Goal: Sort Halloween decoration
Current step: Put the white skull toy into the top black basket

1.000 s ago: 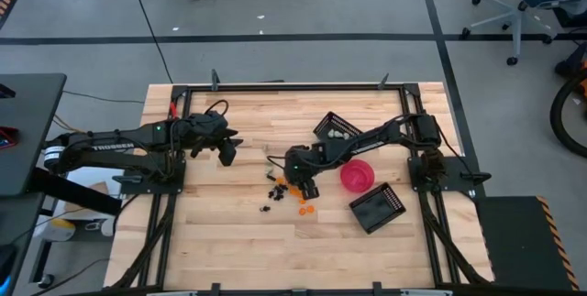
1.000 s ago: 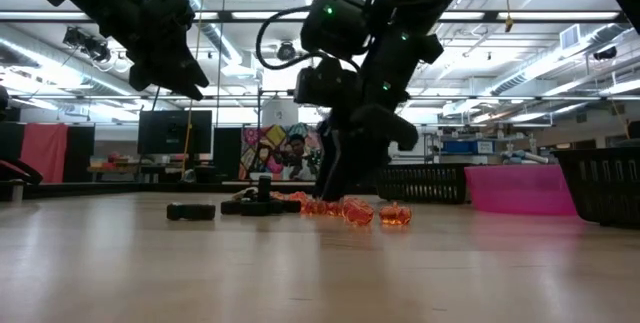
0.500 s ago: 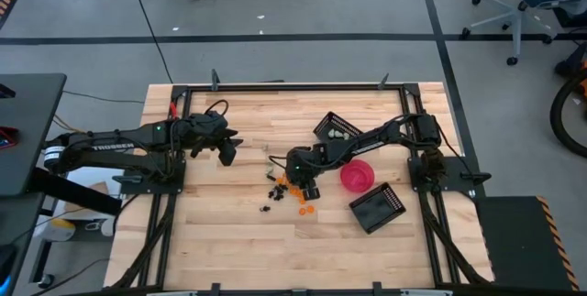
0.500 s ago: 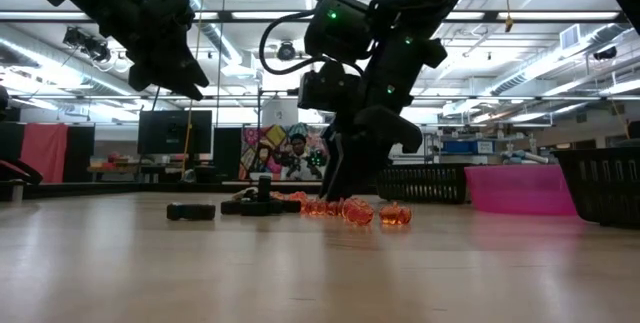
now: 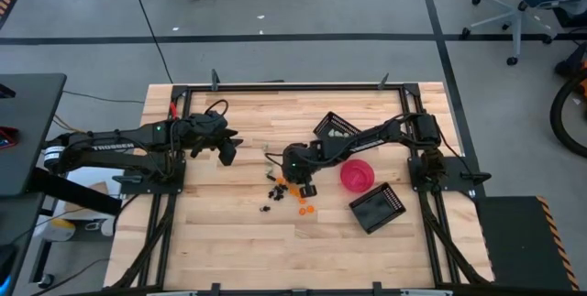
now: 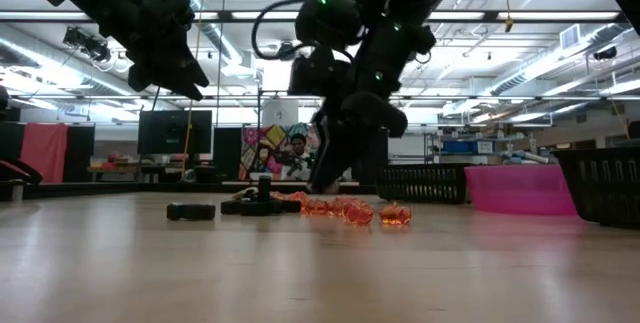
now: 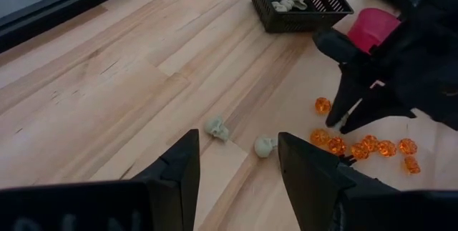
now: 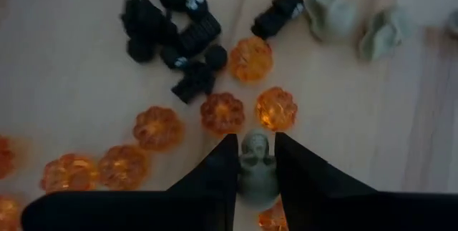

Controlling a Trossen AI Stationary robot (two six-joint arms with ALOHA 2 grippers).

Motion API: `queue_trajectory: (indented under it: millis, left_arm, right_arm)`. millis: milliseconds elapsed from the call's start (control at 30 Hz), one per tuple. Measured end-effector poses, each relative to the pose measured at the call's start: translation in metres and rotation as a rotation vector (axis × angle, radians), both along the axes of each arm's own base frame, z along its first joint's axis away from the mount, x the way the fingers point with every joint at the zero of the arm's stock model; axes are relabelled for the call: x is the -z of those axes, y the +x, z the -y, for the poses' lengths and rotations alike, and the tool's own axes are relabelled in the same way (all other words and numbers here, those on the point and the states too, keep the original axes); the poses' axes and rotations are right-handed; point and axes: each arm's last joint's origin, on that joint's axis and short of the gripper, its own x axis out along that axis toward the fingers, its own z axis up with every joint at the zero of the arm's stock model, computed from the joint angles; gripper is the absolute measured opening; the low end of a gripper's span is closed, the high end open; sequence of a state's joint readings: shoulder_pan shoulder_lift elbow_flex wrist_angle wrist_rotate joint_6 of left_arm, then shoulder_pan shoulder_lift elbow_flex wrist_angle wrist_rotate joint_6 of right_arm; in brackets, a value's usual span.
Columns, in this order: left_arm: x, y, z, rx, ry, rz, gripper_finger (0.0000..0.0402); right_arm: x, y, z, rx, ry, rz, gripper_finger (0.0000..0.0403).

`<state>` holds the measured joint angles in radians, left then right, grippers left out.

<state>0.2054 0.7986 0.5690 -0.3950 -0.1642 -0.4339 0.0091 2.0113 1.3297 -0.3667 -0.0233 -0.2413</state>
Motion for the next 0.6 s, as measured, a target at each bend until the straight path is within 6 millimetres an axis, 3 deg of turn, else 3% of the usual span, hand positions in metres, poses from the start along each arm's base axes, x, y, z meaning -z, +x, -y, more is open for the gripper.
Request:
queue_trajectory:
  millis: [167, 333, 600]
  left_arm:
    - [0.0, 0.0, 0.0, 0.0, 0.0, 0.0, 0.0162]
    - [0.0, 0.0, 0.0, 0.0, 0.0, 0.0, 0.0162]
    - [0.0, 0.0, 0.0, 0.0, 0.0, 0.0, 0.0162]
  right_arm:
    - [-0.021, 0.008, 0.008, 0.025, -0.078, -0.013, 0.0085]
    - [-0.046, 0.01, 0.029, 0.088, -0.19, -0.085, 0.0085]
    - [-0.085, -0.011, 0.066, 0.32, -0.23, -0.332, 0.0085]
